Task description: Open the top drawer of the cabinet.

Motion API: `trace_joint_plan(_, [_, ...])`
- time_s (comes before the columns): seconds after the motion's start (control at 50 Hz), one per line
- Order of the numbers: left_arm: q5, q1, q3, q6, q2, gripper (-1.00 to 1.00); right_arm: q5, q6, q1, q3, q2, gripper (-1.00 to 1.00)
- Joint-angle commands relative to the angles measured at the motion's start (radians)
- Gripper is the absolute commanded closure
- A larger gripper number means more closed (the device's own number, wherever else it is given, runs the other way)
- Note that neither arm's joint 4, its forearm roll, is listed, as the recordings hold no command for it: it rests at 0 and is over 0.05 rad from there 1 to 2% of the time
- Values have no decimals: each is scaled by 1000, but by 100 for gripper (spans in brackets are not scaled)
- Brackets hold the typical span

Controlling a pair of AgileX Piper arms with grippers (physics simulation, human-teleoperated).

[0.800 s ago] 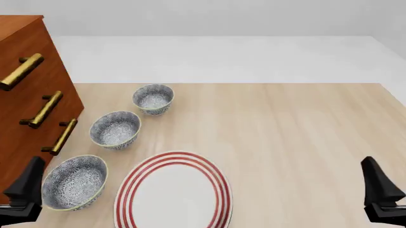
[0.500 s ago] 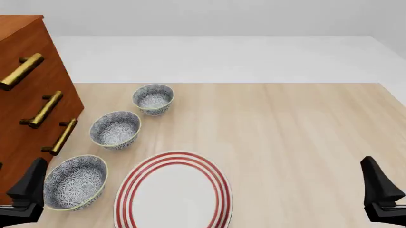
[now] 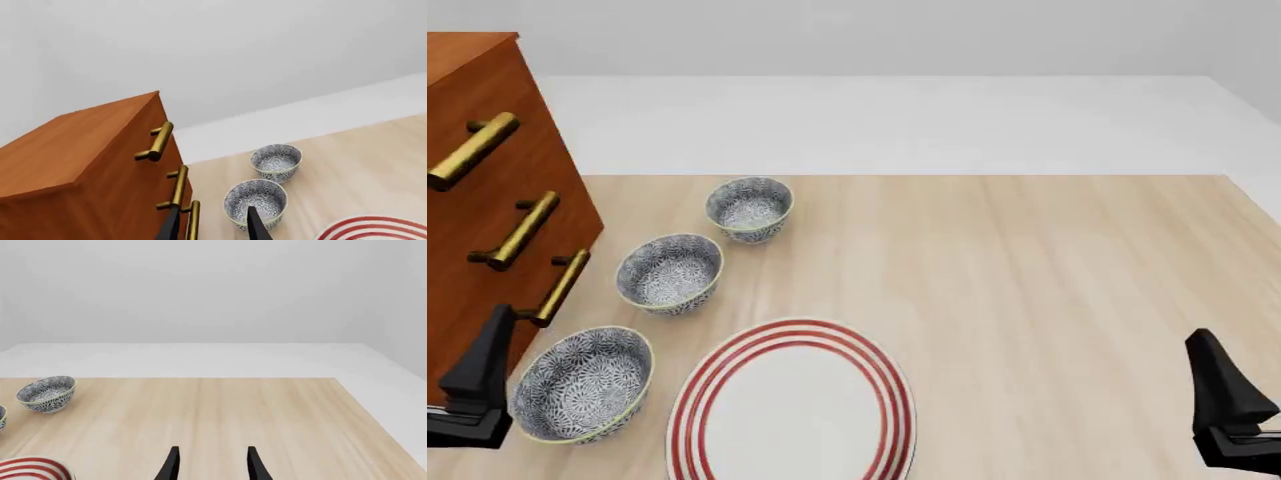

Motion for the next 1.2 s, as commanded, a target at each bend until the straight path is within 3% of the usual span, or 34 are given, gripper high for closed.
trace_joint_plan(0.02, [29, -22, -28, 145, -35, -100, 0, 0, 0, 0, 0, -100])
trace_joint_plan(0.04, [38, -19, -38, 137, -35, -100, 0, 0, 0, 0, 0, -100])
trace_joint_plan(0.14, [35, -35, -36, 257, -50, -100, 0, 0, 0, 0, 0, -100])
trace_joint_plan(0.28, [90, -45, -32, 316, -92, -100, 0, 0, 0, 0, 0, -100])
trace_joint_plan(0.36, [60, -78, -6, 412, -108, -100, 0, 0, 0, 0, 0, -100])
trace_joint_plan(0.44, [78, -76, -36, 403, -85, -100, 0, 0, 0, 0, 0, -100])
trace_joint_plan(0.68, [18, -61, -18, 503, -53, -100, 0, 0, 0, 0, 0, -100])
trace_joint_plan(0.78, [-96, -68, 43, 610, -10, -100, 0, 0, 0, 0, 0, -100])
trace_joint_plan(0.82, [-140, -53, 40, 604, 50, -100, 0, 0, 0, 0, 0, -100])
trace_joint_plan(0.84, [-187, -64, 62, 668, 65, -100, 0, 0, 0, 0, 0, -100])
trace_joint_plan(0.88, [-263, -50, 61, 667, 145, -100, 0, 0, 0, 0, 0, -100])
trace_joint_plan(0.9, [-284, -57, 61, 704, 154, -100, 0, 0, 0, 0, 0, -100])
trace_joint_plan(0.96, [-354, -45, 61, 697, 229, -100, 0, 0, 0, 0, 0, -100])
trace_joint_plan(0.98, [-391, -45, 62, 755, 247, -100, 0, 0, 0, 0, 0, -100])
trace_joint_plan(1.0, [-409, -37, 61, 736, 271, -100, 0, 0, 0, 0, 0, -100])
trace_joint_plan(1.08, [-565, -53, 62, 849, 392, -100, 0, 0, 0, 0, 0, -100])
trace_joint_plan(1.14, [-582, -56, 62, 849, 418, -100, 0, 0, 0, 0, 0, -100])
trace_joint_plan(1.16, [-682, -54, 62, 889, 498, -100, 0, 0, 0, 0, 0, -100])
trace_joint_plan(1.2, [-700, -53, 62, 890, 526, -100, 0, 0, 0, 0, 0, -100])
